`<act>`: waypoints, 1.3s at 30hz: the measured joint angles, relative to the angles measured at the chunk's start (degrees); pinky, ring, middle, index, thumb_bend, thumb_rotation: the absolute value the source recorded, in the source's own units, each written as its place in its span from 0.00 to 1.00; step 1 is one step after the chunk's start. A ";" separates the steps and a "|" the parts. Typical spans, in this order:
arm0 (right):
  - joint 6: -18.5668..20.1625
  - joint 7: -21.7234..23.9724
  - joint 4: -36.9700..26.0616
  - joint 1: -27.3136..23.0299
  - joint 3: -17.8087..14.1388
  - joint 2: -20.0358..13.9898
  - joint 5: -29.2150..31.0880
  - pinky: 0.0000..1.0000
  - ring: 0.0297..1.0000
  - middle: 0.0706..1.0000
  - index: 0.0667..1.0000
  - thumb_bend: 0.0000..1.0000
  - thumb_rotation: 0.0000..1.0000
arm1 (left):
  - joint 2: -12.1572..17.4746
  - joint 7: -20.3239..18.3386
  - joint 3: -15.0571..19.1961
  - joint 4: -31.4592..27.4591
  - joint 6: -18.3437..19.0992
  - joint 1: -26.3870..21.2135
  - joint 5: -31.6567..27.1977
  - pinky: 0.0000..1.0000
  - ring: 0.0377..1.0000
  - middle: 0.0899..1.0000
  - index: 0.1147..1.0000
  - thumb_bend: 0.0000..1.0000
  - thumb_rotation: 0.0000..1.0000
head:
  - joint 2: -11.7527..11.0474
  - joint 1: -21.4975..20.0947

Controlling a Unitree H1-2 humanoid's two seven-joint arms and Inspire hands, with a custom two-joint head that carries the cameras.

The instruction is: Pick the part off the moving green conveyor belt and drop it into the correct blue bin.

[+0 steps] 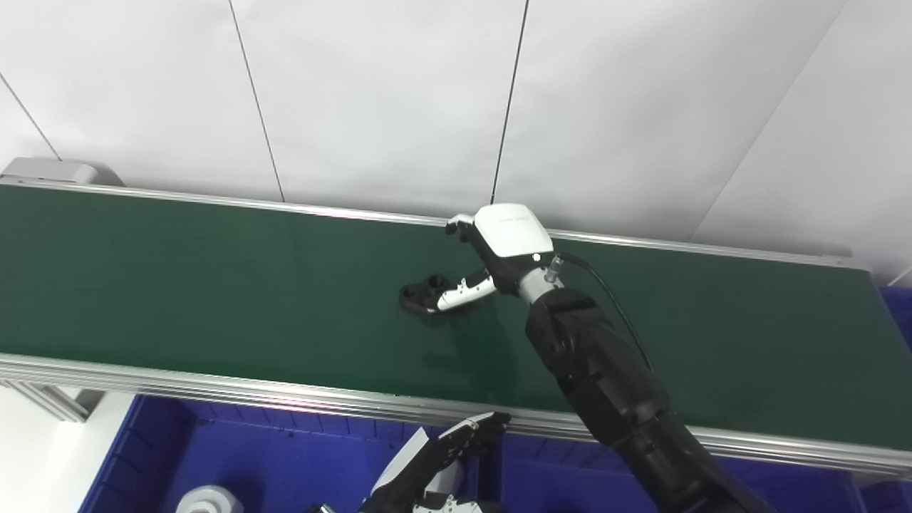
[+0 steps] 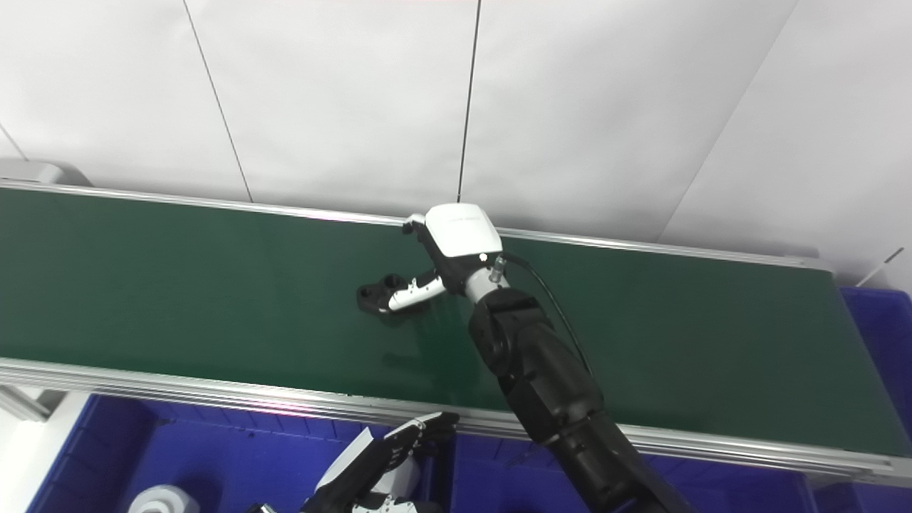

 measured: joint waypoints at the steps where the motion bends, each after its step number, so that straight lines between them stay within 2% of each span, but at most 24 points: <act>1: 0.00 0.00 0.33 0.10 0.08 0.00 0.06 0.55 0.67 0.72 0.76 0.95 0.61 | 0.00 0.00 0.00 -0.10 0.04 0.07 0.00 0.82 0.86 0.87 0.86 0.76 0.65 | 0.00 0.00; 6: 0.17 0.05 1.93 0.09 0.37 -0.16 0.18 0.54 0.64 0.69 0.76 0.94 0.59 | 0.03 0.00 -0.05 -0.14 0.09 0.35 0.02 0.81 0.85 0.86 0.85 0.74 0.64 | 0.09 -0.18; 8: 0.18 0.06 2.71 0.09 0.37 -0.19 0.35 0.48 0.57 0.63 0.73 0.92 0.60 | 0.03 0.00 -0.09 -0.14 0.09 0.36 0.02 0.81 0.85 0.86 0.86 0.74 0.64 | 0.17 0.00; 9: 0.18 0.07 3.07 0.10 0.42 -0.27 0.48 0.42 0.50 0.56 0.70 0.90 0.61 | 0.03 -0.01 -0.09 -0.17 0.11 0.37 0.02 0.81 0.85 0.86 0.85 0.74 0.63 | 0.18 0.00; 10: 0.17 0.07 3.25 0.14 0.44 -0.38 0.74 0.41 0.49 0.55 0.70 0.90 0.61 | 0.03 -0.01 -0.10 -0.25 0.16 0.39 0.00 0.81 0.85 0.86 0.85 0.74 0.63 | 0.18 0.00; 12: 0.18 0.46 3.34 0.16 0.46 -0.46 1.07 0.31 0.37 0.45 0.66 0.88 0.61 | 0.03 -0.04 -0.12 -0.37 0.31 0.41 -0.01 0.81 0.85 0.86 0.85 0.75 0.63 | 0.26 0.17; 15: 0.49 1.70 3.45 0.15 0.85 -0.46 1.37 0.29 0.36 0.43 0.64 0.82 0.62 | 0.04 -0.04 -0.19 -0.87 0.42 0.47 0.00 0.81 0.85 0.86 0.85 0.75 0.63 | 0.26 0.26; 16: 0.54 1.91 3.67 0.15 1.40 -0.40 1.25 0.25 0.30 0.37 0.54 0.70 0.52 | 0.03 -0.04 -0.21 -1.04 0.42 0.48 0.01 0.81 0.85 0.85 0.85 0.74 0.63 | 0.26 0.26; 17: 0.58 1.84 4.38 0.12 2.20 -0.27 0.71 0.24 0.28 0.35 0.51 0.66 0.49 | 0.03 -0.04 -0.24 -1.10 0.41 0.46 0.00 0.80 0.85 0.85 0.85 0.74 0.63 | 0.26 0.26; 18: 0.65 1.16 5.10 0.11 2.85 -0.02 0.11 0.20 0.24 0.30 0.47 0.57 0.28 | 0.02 -0.04 -0.25 -1.10 0.41 0.46 0.00 0.80 0.85 0.85 0.85 0.74 0.63 | 0.26 0.26; 19: 0.84 0.68 5.36 0.07 3.21 0.24 -0.34 0.19 0.22 0.29 0.46 0.53 0.20 | 0.03 -0.04 -0.27 -1.11 0.41 0.48 0.00 0.80 0.85 0.85 0.85 0.74 0.63 | 0.26 0.26; 21: 1.29 0.32 5.47 0.04 3.65 0.47 -1.09 0.18 0.22 0.28 0.46 0.51 0.16 | 0.04 -0.04 -0.33 -1.20 0.47 0.57 0.01 0.80 0.85 0.86 0.86 0.74 0.63 | 0.44 0.26; 23: 3.20 1.17 5.39 -0.15 4.12 0.63 -1.90 0.20 0.26 0.32 0.46 0.51 0.14 | 0.04 -0.04 -0.39 -1.65 0.72 0.73 0.02 0.80 0.85 0.86 0.86 0.75 0.63 | 0.61 0.09; 24: 4.37 2.38 5.04 -0.45 4.28 0.66 -2.03 0.22 0.29 0.35 0.48 0.51 0.07 | 0.04 -0.05 -0.40 -1.88 0.84 0.77 0.01 0.80 0.85 0.86 0.86 0.75 0.63 | 0.70 0.09; 26: 6.43 4.79 4.49 -1.56 4.90 0.84 -2.17 0.25 0.33 0.38 0.49 0.52 0.01 | 0.04 -0.19 -0.41 -2.03 1.24 0.75 -0.04 0.80 0.85 0.86 0.86 0.75 0.63 | 0.70 0.09; 29: 7.55 8.12 3.57 -2.94 5.92 1.02 -2.54 0.26 0.34 0.38 0.50 0.52 0.00 | 0.03 -0.41 -0.49 -2.09 1.81 0.79 -0.16 0.80 0.85 0.86 0.86 0.74 0.63 | 0.88 0.09; 34: 8.65 9.63 2.75 -3.07 6.24 0.56 -2.83 0.24 0.30 0.43 0.46 0.52 0.00 | 0.09 -0.41 -0.48 -2.08 1.79 0.80 -0.16 0.80 0.85 0.86 0.86 0.75 0.64 | 0.97 0.00; 39: 9.32 10.91 1.72 -2.99 6.33 0.04 -2.83 0.22 0.28 0.43 0.45 0.52 0.00 | 0.10 -0.41 -0.47 -2.08 1.77 0.76 -0.15 0.79 0.84 0.85 0.86 0.75 0.63 | 1.14 -0.26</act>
